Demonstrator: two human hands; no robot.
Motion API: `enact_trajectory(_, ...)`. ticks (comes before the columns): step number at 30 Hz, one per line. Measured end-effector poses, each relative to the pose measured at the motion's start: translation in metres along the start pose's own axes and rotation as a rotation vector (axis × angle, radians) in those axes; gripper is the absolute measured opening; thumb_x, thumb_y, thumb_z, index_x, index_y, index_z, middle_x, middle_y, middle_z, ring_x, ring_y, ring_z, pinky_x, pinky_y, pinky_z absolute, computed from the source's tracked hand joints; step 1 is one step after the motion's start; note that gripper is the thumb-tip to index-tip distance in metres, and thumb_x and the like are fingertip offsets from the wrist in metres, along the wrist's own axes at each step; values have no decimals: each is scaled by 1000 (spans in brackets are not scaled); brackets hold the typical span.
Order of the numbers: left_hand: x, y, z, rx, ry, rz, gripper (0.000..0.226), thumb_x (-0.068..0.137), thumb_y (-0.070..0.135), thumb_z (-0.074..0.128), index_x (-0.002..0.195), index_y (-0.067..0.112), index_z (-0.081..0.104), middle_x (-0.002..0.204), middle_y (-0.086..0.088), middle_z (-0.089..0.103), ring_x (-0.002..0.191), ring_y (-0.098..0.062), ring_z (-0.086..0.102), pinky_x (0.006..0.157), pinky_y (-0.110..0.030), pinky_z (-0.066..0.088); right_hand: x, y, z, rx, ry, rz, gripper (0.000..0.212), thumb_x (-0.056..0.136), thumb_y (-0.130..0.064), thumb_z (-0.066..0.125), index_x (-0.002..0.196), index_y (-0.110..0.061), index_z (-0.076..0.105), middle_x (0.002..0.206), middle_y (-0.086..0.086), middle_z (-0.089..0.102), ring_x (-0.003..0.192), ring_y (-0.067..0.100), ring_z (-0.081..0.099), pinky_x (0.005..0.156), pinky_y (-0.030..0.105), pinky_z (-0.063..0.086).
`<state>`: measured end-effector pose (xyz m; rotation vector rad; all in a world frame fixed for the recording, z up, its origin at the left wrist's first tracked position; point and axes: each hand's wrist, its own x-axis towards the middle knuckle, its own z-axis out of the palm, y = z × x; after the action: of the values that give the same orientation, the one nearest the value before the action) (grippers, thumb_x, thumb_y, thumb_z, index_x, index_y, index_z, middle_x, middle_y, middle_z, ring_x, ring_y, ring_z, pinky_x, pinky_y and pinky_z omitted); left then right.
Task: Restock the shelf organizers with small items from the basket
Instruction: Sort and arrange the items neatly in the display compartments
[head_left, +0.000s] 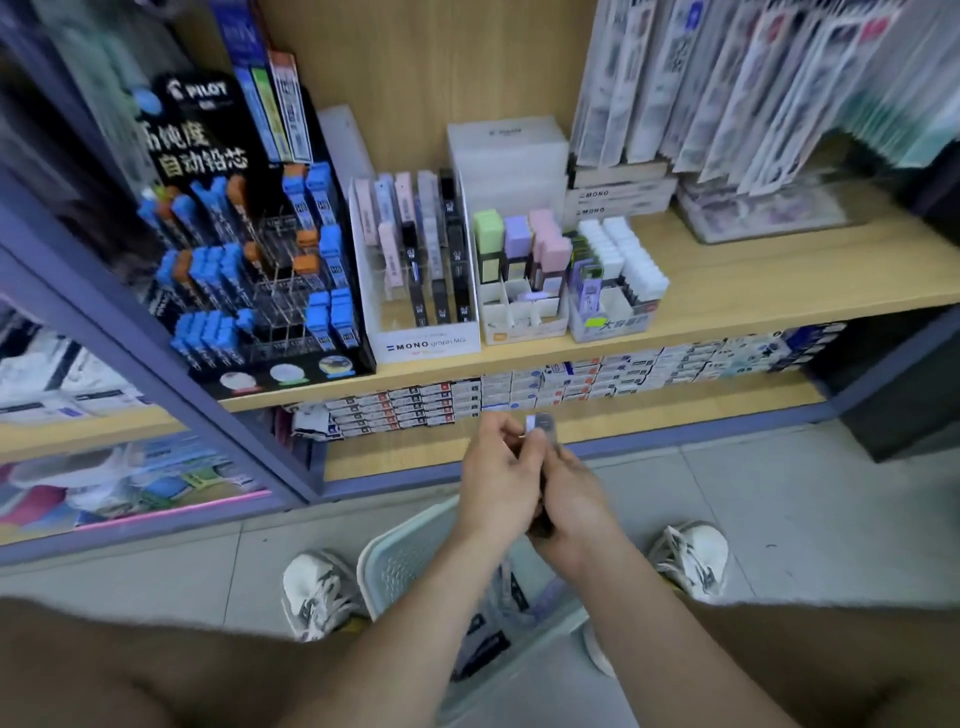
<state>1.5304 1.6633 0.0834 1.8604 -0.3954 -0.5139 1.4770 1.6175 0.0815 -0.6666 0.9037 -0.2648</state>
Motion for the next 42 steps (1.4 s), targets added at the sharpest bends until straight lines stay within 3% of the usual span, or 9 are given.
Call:
enact_trajectory(5, 6, 44, -22, -136, -58, -48, 20, 87, 24, 63, 81, 22, 43, 75, -6, 53, 57, -18, 54, 56, -31, 44, -20, -33, 24, -100, 14, -141, 19, 98, -24, 55, 83, -13, 50, 49, 2, 44, 37, 10, 29, 39, 16, 17)
enact_trajectory(7, 10, 69, -34, -182, -92, -48, 18, 88, 25, 63, 91, 24, 46, 80, -8, 55, 53, -15, 56, 51, -24, 42, -30, -49, 31, -125, -57, -161, 19, 98, -23, 56, 82, -14, 51, 50, 1, 45, 39, 10, 28, 37, 16, 15)
enact_trajectory(10, 21, 105, -62, -47, -218, -2, 13, 88, 40, 62, 98, 32, 61, 87, -4, 63, 72, -17, 59, 62, -26, 44, -45, -78, 39, -248, -166, -170, 17, 95, -23, 61, 83, -12, 56, 55, 3, 48, 37, 9, 32, 34, 14, 17)
enact_trajectory(15, 39, 145, -97, 107, -479, 152, 25, 77, 36, 71, 92, 16, 74, 79, 0, 70, 69, -8, 60, 63, -23, 48, -57, -127, 51, -649, -295, -227, 13, 88, -20, 70, 96, -10, 65, 55, -4, 50, 36, 9, 35, 33, 15, 21)
enact_trajectory(19, 55, 157, -103, -142, -326, 188, 9, 80, 16, 70, 85, 8, 71, 70, -5, 68, 57, -9, 61, 52, -18, 46, -57, -162, 52, -775, -353, -238, 24, 81, -21, 74, 96, -4, 69, 54, -1, 50, 35, 9, 35, 33, 15, 21)
enact_trajectory(24, 68, 158, -103, -416, -246, 54, 7, 84, 1, 65, 81, 7, 67, 74, -8, 69, 64, -16, 66, 59, -21, 55, -50, -184, 52, -623, -347, -292, 17, 87, -16, 67, 95, -2, 72, 51, -1, 48, 38, 10, 33, 33, 16, 21)
enact_trajectory(31, 70, 156, -96, -268, -338, 104, 29, 80, -11, 64, 69, 13, 76, 93, -13, 73, 89, -28, 64, 87, -40, 51, -41, -190, 59, -692, -376, -366, 28, 86, -24, 68, 97, 2, 72, 57, 3, 46, 41, 11, 33, 35, 16, 22)
enact_trajectory(36, 71, 160, -103, -244, -360, 176, 22, 80, -3, 68, 89, 15, 76, 84, -9, 73, 78, -23, 66, 70, -32, 56, -42, -192, 62, -804, -396, -406, 15, 87, -25, 69, 90, -12, 75, 56, -4, 48, 42, 11, 33, 37, 16, 26)
enact_trajectory(42, 63, 166, -103, 256, -375, 417, 47, 79, 8, 75, 105, 46, 68, 79, -9, 64, 63, -11, 50, 69, -34, 54, -44, -195, 60, -908, -451, -425, 21, 87, -25, 69, 69, -17, 74, 56, 4, 41, 43, 13, 31, 40, 19, 25)
